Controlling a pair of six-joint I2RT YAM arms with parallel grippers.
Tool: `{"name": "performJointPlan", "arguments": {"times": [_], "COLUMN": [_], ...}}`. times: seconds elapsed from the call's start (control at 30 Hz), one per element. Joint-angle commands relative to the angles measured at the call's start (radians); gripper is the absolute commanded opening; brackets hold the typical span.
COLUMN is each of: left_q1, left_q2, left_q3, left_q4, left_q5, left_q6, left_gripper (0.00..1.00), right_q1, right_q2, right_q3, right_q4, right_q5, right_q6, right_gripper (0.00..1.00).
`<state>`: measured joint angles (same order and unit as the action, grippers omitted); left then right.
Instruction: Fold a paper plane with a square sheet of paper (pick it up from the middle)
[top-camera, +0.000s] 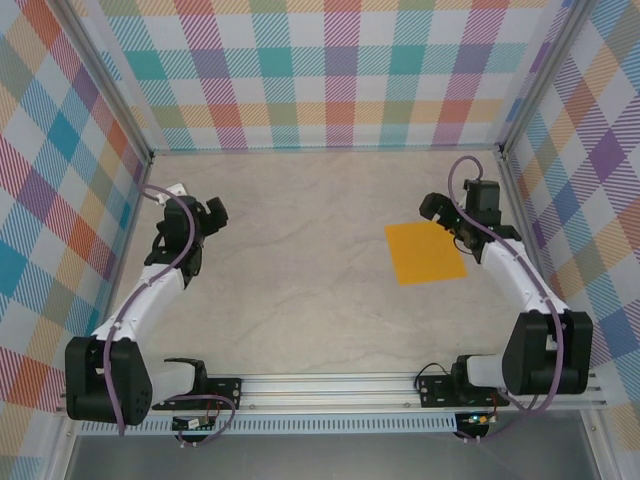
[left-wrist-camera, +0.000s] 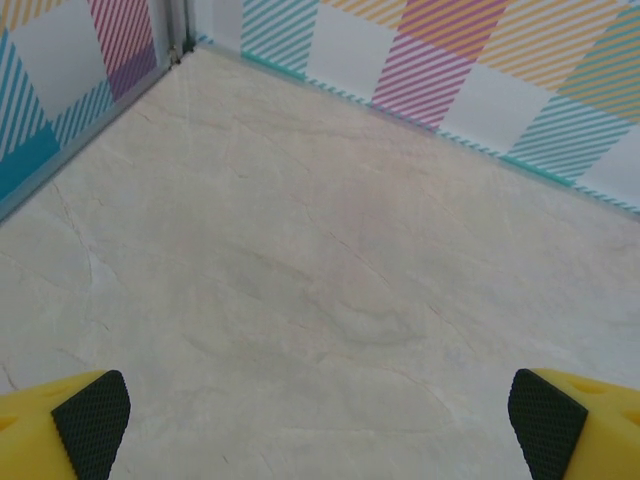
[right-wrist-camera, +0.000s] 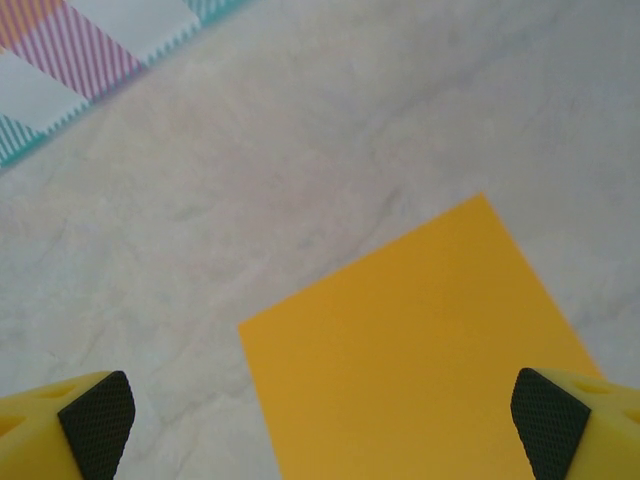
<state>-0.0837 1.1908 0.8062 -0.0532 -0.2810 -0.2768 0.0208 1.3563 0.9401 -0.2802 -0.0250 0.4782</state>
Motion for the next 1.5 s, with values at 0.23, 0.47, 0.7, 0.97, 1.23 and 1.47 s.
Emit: {"name": "performJointPlan", "arguments": {"times": [0.23, 0.47, 0.7, 0.97, 1.23, 1.47], "left_q1": [-0.008, -0.008, -0.008, -0.008, -0.008, -0.009], "left_q2": [-0.011, 0.014, 0.040, 0.061, 0.084, 0.092], "left_q3": [0.149, 0.152, 0.162, 0.162, 0.168, 0.171], "left_q4": [-0.405, -0.402, -0.401, -0.402, -0.412, -0.425], "left_q5": [0.155, 0.181, 0.207, 0.223, 0.225, 0.221], "left_q6": [-0.098, -0.099, -0.096, -0.098, -0.100, -0.099], "left_gripper": [1.00, 1.00, 1.00, 1.00, 1.00, 1.00], "right_q1": [0.028, 0.074, 0.122, 0.260, 0.558, 0.633], "right_q2": [0.192, 0.330, 0.443, 0.494, 0.439, 0.404], "right_q3": [-0.017, 0.071, 0.152, 0.126, 0.035, 0.185], "right_q4": [-0.120, -0.148, -0.172, -0.267, -0.288, -0.423], "right_q5": [-0.095, -0.079, -0.072, -0.101, -0.121, -0.061], "right_q6": [0.252, 0.257, 0.271, 0.376, 0.692, 0.631], "right_gripper": [1.00, 1.00, 1.00, 1.00, 1.00, 1.00]}}
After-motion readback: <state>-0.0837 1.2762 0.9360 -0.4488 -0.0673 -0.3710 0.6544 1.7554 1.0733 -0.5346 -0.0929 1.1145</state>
